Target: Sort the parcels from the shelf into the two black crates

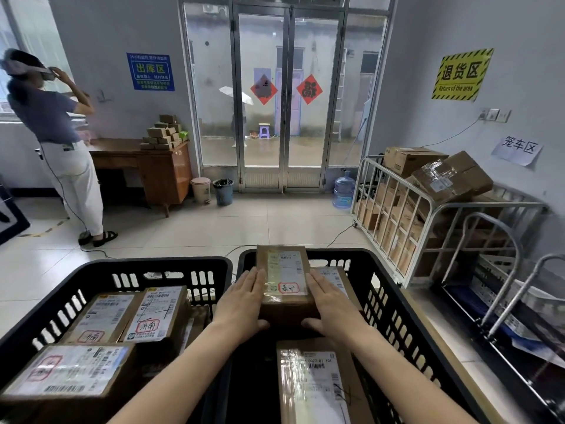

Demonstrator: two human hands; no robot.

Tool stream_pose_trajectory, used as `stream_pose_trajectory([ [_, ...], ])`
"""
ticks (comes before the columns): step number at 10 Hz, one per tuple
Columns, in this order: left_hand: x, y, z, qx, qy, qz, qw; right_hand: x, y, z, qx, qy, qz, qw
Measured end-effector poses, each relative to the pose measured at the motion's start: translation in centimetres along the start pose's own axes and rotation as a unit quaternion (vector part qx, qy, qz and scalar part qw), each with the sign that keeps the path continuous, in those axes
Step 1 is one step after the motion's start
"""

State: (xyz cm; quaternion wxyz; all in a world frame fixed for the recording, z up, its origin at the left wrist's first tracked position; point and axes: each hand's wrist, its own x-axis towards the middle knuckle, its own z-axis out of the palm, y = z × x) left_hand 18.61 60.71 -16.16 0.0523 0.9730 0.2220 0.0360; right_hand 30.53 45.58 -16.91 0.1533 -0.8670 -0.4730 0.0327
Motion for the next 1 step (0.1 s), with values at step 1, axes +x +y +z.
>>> stream_pose_trajectory([
  [1, -1.65, 0.2, -0.62, -0.008, -0.004, 0.004, 1.0, -1.46, -0.33, -0.61, -0.01, -0.004, -0.006, 1.0],
])
